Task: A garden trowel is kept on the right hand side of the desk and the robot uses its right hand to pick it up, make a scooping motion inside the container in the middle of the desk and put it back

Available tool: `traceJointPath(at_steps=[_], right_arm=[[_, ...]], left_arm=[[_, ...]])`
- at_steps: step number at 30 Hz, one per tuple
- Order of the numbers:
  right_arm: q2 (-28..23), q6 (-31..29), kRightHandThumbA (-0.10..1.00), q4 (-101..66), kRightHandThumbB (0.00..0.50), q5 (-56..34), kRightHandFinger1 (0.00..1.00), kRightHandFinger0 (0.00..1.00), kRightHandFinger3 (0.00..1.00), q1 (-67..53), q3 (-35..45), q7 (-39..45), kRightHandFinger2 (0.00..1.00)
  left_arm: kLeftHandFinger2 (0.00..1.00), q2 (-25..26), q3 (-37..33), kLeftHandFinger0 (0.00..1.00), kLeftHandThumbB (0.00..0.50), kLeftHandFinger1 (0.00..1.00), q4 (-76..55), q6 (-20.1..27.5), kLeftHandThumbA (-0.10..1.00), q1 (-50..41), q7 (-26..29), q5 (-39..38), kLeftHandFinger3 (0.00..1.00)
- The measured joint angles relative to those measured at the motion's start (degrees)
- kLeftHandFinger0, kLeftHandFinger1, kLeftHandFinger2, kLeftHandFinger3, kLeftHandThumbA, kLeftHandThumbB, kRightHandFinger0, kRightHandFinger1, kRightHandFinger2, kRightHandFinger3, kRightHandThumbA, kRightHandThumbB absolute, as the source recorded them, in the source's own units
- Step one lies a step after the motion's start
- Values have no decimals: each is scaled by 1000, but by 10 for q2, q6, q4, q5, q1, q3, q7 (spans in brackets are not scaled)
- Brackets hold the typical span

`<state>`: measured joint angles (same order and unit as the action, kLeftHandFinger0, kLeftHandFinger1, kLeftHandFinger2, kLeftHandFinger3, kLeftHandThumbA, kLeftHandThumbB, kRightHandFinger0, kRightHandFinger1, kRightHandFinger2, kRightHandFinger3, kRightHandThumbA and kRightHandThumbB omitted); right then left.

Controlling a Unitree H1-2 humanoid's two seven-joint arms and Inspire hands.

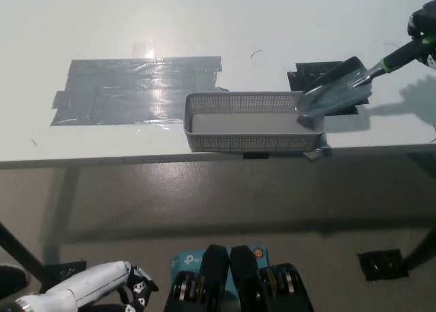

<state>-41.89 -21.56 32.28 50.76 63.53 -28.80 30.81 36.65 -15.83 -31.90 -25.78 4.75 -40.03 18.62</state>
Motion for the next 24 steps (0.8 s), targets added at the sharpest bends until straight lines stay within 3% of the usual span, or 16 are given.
traceJointPath(at_steps=[1,4,7,8,10,11,12,13,14,15,16,17,19,20,21,24], right_arm=[[1,2,-100,-1,10,3,46,0,508,0,-1,0,188],[8,12,-100,-4,0,19,1,0,501,1,-10,1,135],[18,24,-10,-8,0,35,348,280,814,1,-16,5,504],[21,28,77,-12,0,41,556,475,908,2,-18,7,718],[25,35,133,-21,0,51,636,559,915,2,-20,11,811],[28,40,123,-31,0,59,493,402,841,3,-22,16,670],[32,45,103,-37,0,65,264,168,729,4,-22,20,446],[36,49,37,-45,0,69,142,37,658,5,-22,23,324],[39,53,33,-52,0,73,132,17,649,6,-22,27,305],[43,56,-21,-60,0,77,1,0,541,6,-22,30,40],[46,60,9,-64,0,80,72,22,628,6,-22,32,139],[49,64,62,-68,0,83,65,0,705,6,-22,35,160],[57,77,64,-81,0,91,34,0,706,6,-23,49,141],[60,81,159,-87,0,95,1,0,628,6,-24,55,44],[62,85,92,-90,0,97,0,0,583,5,-24,59,4],[64,93,9,-101,0,101,28,0,611,0,-23,65,82]], left_arm=[[748,0,0,644,163,658,0,0,979,0,0,0,878],[725,0,-2,617,170,631,0,-2,988,0,0,2,857],[730,0,-4,603,148,628,0,-2,960,1,-1,2,862],[725,0,-4,584,148,615,0,-2,963,3,-1,2,861],[730,0,-5,590,154,625,0,-3,964,6,-3,2,857],[726,0,-5,596,150,625,0,-3,946,8,-4,2,851],[728,0,-5,611,148,634,0,-3,940,10,-4,2,852],[727,0,-5,617,143,636,0,-3,936,12,-5,2,851],[727,-1,-5,617,143,636,0,-3,935,14,-6,2,850],[739,-1,-5,638,138,652,0,-3,938,16,-8,2,867],[741,-2,-5,640,131,654,0,-3,932,19,-9,2,869],[740,-2,-5,640,136,652,0,-3,924,21,-11,2,866],[738,-3,-5,638,137,651,0,-3,926,23,-15,2,865],[731,-3,-5,637,144,647,0,-3,930,24,-15,2,856],[737,-3,-5,648,137,657,0,-3,923,25,-15,2,861],[755,-4,-4,662,136,670,0,-3,925,29,-16,2,891]])
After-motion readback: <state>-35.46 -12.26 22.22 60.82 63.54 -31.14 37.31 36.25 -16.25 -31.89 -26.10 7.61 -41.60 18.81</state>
